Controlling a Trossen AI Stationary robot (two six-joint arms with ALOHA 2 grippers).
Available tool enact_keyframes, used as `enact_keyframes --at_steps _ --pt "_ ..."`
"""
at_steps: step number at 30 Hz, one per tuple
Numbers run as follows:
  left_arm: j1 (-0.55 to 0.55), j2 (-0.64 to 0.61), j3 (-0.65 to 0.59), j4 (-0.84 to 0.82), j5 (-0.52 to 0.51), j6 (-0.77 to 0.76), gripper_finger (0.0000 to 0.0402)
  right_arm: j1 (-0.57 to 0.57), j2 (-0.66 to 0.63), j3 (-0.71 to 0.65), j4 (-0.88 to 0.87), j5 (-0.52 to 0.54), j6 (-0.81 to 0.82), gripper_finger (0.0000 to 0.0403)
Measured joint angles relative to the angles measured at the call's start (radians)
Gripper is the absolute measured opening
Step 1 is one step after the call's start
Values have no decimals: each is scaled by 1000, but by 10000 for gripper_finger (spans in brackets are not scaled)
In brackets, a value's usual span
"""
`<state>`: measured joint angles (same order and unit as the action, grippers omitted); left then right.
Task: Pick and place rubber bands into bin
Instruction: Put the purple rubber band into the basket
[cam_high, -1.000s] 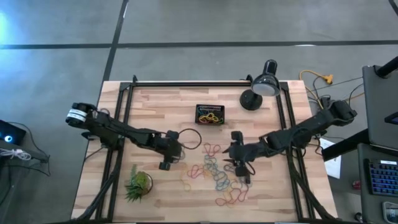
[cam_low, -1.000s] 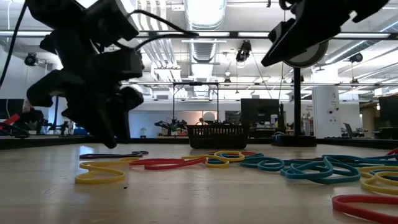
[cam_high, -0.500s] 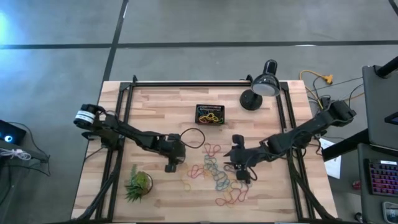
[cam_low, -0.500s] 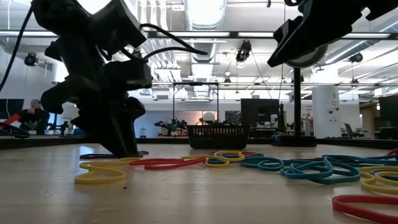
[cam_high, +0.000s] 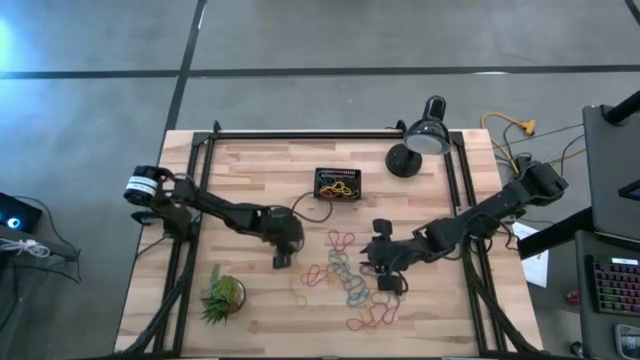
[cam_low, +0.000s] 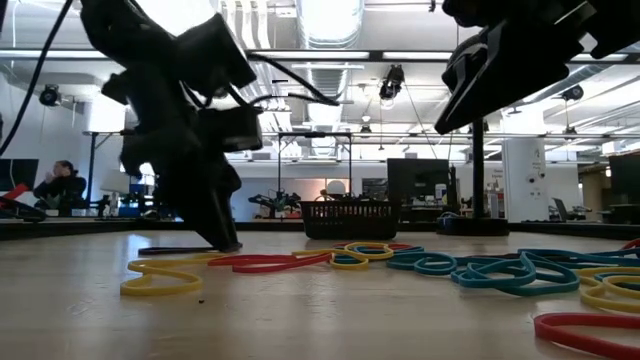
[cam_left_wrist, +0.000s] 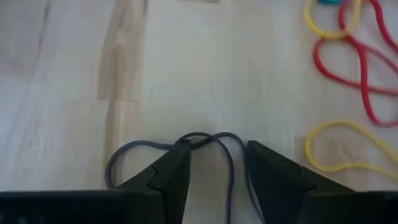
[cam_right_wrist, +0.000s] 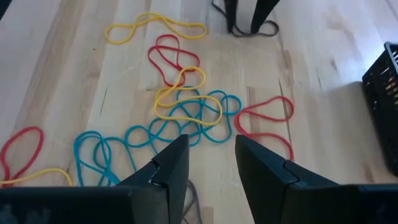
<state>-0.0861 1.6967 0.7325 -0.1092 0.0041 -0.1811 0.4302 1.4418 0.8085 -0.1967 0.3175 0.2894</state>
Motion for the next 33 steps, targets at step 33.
enact_keyframes --at_steps 33 --pt "-63 -29 14 -58 -488 97 1 6 0 -1 -1 0 7 99"
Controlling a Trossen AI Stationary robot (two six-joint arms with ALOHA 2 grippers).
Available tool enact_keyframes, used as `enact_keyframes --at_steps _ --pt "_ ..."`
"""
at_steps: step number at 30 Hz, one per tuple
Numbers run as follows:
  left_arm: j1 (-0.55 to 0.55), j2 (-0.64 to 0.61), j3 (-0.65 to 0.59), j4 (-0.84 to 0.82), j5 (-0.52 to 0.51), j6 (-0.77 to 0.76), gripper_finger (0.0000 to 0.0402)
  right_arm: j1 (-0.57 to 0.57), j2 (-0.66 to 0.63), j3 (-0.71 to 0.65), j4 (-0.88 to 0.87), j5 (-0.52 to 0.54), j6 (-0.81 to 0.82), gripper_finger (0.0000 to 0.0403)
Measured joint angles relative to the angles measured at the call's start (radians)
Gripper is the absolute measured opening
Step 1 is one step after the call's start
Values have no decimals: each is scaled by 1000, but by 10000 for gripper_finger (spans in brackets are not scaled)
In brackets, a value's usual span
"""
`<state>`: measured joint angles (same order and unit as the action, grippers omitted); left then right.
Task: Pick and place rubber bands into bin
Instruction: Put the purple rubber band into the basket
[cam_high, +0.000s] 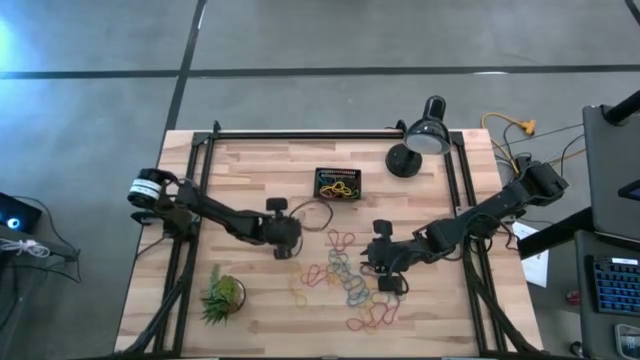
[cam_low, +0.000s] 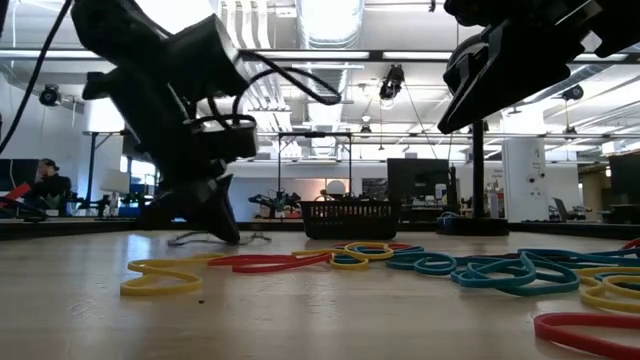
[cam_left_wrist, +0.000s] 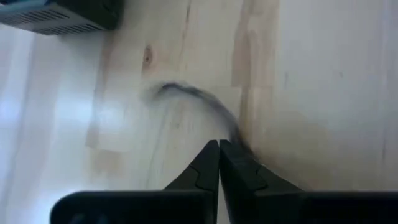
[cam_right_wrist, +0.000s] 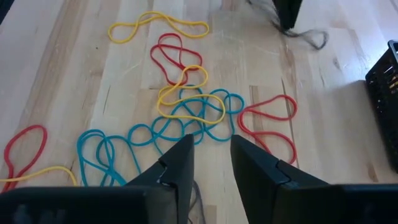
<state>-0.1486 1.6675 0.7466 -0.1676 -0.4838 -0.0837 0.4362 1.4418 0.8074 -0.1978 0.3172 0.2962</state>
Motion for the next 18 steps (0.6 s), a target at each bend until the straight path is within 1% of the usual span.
enact_keyframes --at_steps 2,4,6,9,10,14,16,18 --pt "-9 -26 -1 -25 -28 23 1 0 0 -2 1 0 0 97" --pt "-15 -59 3 -11 -50 40 1 0 0 -2 0 0 0 95" --pt "-17 -89 6 1 -50 45 1 0 0 -3 1 0 0 93" --pt "-17 -99 3 -9 -42 45 0 0 0 -4 0 0 0 93" --pt "-16 -102 2 -10 -21 40 0 0 0 -4 0 0 0 93" --pt "15 -95 1 -1 138 -8 0 0 0 -4 1 -1 0 91" --pt "31 -83 -3 -8 187 -14 0 0 0 -4 2 -1 0 91" --pt "38 -69 -3 -3 212 -14 5 0 0 -4 2 -1 3 93"
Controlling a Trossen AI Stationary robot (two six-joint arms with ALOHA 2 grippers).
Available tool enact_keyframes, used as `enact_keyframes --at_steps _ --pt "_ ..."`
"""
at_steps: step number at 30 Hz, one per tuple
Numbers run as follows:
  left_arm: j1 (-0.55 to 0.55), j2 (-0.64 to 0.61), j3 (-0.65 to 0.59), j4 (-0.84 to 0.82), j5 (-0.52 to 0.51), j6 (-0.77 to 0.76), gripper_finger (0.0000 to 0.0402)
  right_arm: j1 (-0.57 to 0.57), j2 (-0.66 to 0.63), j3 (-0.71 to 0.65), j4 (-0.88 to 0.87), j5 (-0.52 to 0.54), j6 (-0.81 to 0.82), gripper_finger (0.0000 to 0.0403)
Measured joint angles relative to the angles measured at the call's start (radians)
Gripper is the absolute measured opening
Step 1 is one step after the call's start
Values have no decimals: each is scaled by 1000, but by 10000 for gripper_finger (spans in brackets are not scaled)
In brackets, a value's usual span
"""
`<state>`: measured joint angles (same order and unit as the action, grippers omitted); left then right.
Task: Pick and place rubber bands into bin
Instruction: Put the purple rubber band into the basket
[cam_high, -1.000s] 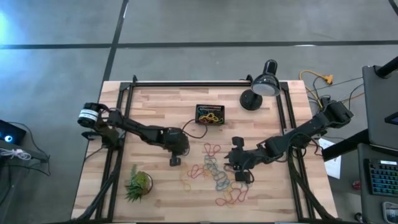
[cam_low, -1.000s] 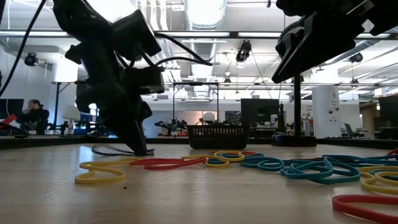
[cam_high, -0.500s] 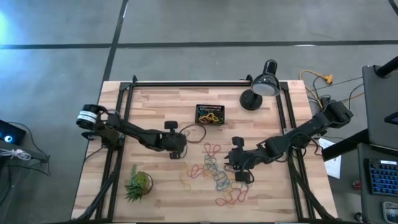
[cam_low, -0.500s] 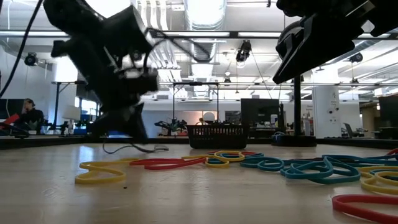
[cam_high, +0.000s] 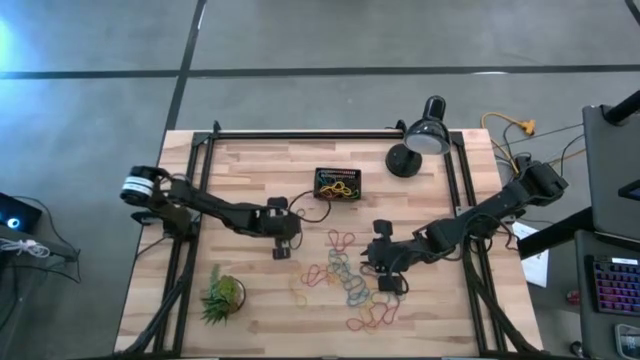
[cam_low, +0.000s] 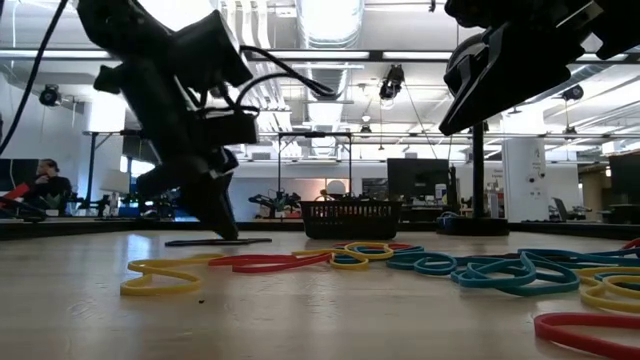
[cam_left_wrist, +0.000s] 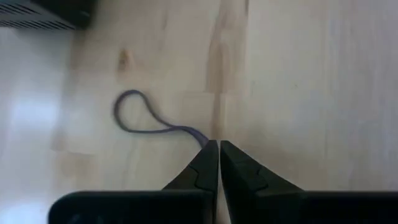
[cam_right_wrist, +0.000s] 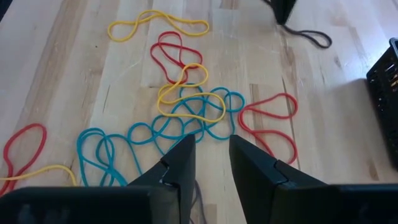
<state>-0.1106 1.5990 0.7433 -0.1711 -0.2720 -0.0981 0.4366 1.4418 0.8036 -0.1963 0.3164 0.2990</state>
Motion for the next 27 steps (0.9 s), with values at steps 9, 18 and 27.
enact_keyframes --at_steps 9,18,27 --pt "2 17 1 4 -21 7 95 0 0 -2 0 0 8 92" --pt "9 14 3 4 -22 9 132 0 0 -3 0 0 12 95" --pt "8 -7 3 4 57 28 132 0 0 -15 -1 0 14 87"
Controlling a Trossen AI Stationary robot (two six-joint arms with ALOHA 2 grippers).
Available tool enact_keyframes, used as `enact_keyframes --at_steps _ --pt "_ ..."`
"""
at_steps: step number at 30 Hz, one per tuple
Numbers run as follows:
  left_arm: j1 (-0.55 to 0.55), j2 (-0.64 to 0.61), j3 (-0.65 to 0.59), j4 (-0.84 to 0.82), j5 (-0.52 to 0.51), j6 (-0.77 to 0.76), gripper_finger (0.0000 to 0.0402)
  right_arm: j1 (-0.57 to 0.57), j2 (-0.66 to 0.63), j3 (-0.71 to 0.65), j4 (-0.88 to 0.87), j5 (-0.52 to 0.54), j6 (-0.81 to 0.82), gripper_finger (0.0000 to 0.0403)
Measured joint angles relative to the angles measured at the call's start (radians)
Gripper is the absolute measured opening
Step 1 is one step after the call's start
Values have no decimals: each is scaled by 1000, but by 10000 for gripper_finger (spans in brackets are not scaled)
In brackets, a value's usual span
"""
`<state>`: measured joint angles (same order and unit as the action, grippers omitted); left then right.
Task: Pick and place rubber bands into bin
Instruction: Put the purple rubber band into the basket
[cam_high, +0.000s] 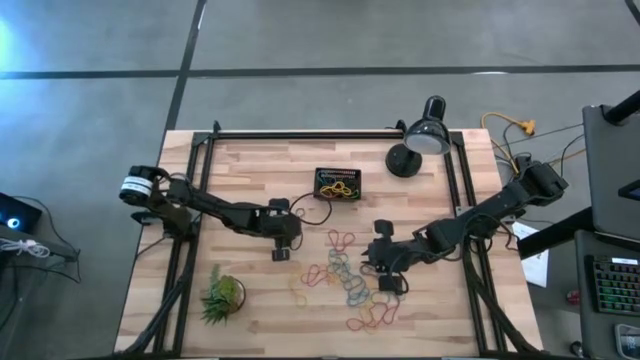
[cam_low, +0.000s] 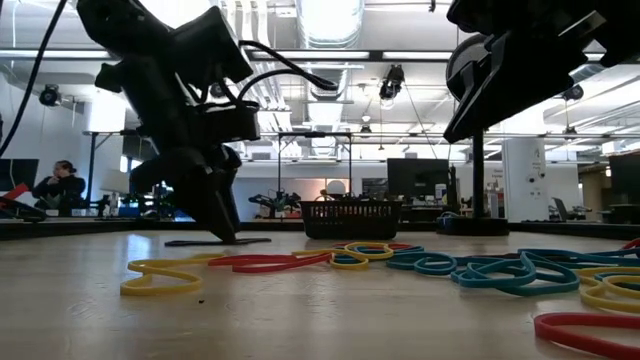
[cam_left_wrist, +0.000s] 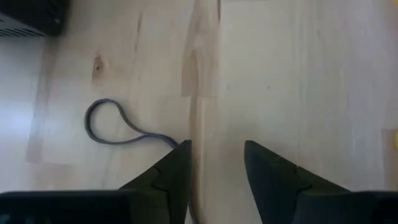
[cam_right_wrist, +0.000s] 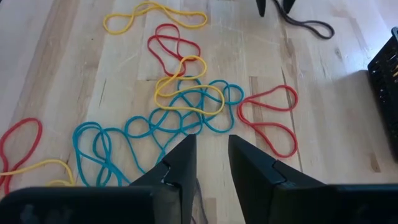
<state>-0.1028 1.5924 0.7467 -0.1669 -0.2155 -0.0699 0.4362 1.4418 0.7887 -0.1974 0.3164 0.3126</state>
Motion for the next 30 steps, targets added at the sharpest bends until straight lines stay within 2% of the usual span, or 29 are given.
enact_keyframes --at_steps 6,13,20,24,30 --pt "33 -2 -14 -1 -61 25 132 0 0 0 1 0 2 89" --pt "105 -5 -38 8 83 -22 132 0 0 0 2 0 3 86" --pt "121 -5 -40 -4 171 -31 129 0 0 0 5 0 2 86" --pt "125 17 -36 -38 230 -59 101 0 0 0 17 0 2 89" --pt "130 110 -37 -49 282 -67 21 0 0 0 25 0 2 82"
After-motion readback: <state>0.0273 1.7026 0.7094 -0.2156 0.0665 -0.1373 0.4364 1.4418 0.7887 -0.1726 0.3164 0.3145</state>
